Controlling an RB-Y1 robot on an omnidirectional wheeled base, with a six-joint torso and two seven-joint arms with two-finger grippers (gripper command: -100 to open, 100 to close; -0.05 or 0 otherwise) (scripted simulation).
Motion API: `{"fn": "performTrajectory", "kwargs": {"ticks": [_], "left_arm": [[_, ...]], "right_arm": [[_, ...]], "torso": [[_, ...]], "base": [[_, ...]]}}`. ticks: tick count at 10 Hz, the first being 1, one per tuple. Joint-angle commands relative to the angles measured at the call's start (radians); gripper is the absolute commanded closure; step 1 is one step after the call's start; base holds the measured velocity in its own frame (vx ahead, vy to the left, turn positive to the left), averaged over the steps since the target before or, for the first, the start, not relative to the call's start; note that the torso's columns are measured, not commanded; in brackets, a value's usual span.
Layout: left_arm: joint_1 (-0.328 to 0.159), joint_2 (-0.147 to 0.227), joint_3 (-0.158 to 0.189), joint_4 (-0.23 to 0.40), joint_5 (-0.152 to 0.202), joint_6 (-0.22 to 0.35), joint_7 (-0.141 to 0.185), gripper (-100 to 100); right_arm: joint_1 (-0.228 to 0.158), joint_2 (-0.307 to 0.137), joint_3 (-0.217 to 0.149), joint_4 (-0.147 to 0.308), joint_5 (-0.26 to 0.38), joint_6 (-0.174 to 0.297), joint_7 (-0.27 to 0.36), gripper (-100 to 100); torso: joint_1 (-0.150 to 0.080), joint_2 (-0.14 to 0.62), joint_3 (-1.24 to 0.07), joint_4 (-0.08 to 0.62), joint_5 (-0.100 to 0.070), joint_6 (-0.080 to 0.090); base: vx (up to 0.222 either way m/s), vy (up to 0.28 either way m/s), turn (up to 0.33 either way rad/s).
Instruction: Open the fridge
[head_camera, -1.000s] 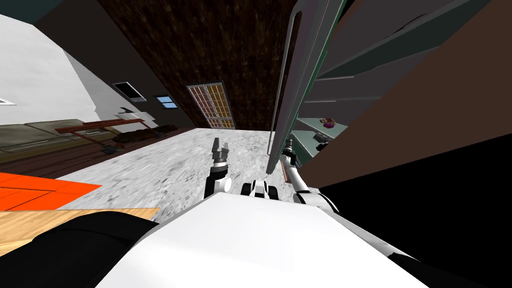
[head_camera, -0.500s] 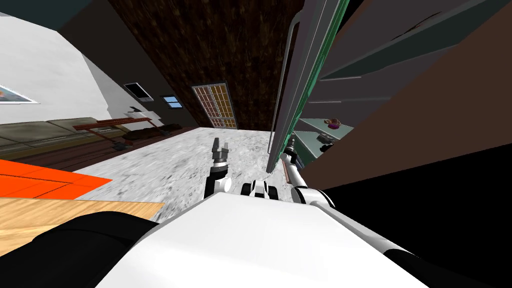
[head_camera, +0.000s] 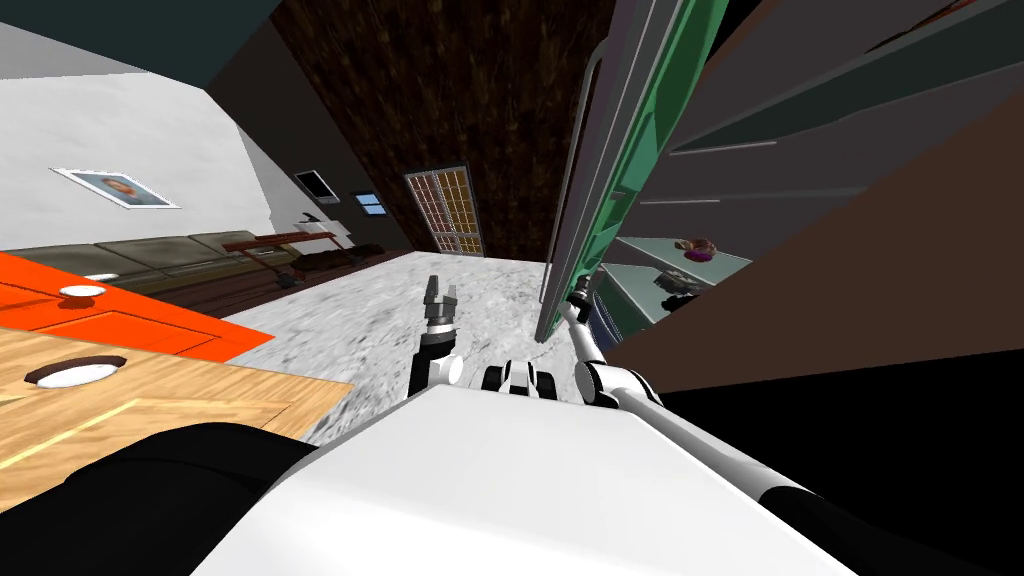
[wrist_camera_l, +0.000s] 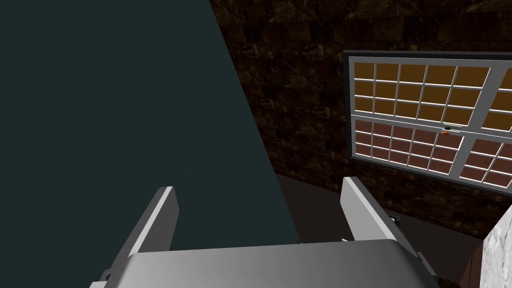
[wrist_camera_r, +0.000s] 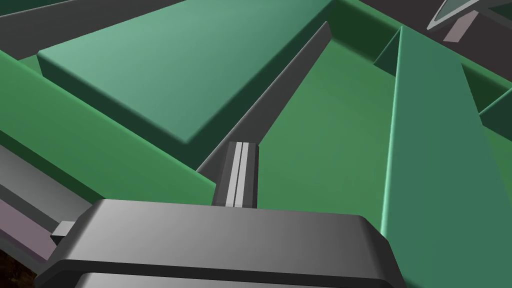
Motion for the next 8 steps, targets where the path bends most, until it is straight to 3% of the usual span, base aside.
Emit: {"fn": "performTrajectory", "kwargs": {"ticks": [1,3,4,5,6,7,8], "left_arm": [[0.0,0.0,0.0,0.0,0.0,0.0,0.0,0],[0.0,0.0,0.0,0.0,0.0,0.0,0.0,0],[0.0,0.0,0.0,0.0,0.0,0.0,0.0,0],[0.0,0.0,0.0,0.0,0.0,0.0,0.0,0],[0.0,0.0,0.0,0.0,0.0,0.0,0.0,0],[0.0,0.0,0.0,0.0,0.0,0.0,0.0,0],[0.0,0.0,0.0,0.0,0.0,0.0,0.0,0]], "right_arm": [[-0.068,0.027,-0.061,0.096,0.055,-0.044,-0.015,100],[-0.074,0.027,-0.095,0.146,0.055,-0.044,-0.015,100],[-0.116,0.054,-0.136,0.172,0.102,-0.075,-0.019,100],[-0.134,0.054,-0.164,0.203,0.102,-0.075,-0.019,100],[-0.134,0.054,-0.171,0.231,0.102,-0.075,-0.019,100],[-0.136,0.048,-0.162,0.225,0.1,-0.077,-0.024,100],[-0.146,0.01,-0.165,0.226,0.091,-0.081,-0.012,-100]], "torso": [[-0.003,-0.001,-0.001,0.0,-0.001,0.0],[0.0,-0.001,-0.001,0.0,0.0,0.0],[-0.002,-0.001,-0.001,0.0,-0.001,0.0],[0.0,0.0,0.0,0.0,0.0,-0.002],[0.0,0.0,0.0,0.0,0.0,0.0],[-0.003,-0.001,-0.001,0.0,-0.001,0.001],[-0.003,-0.001,-0.001,0.0,-0.001,0.0]], "base": [[-0.024,0.06,0.228],[-0.015,0.047,0.071],[-0.022,0.059,0.235],[-0.024,0.067,0.154],[-0.011,0.038,-0.022],[-0.003,0.014,-0.01],[0.002,0.013,-0.002]]}}
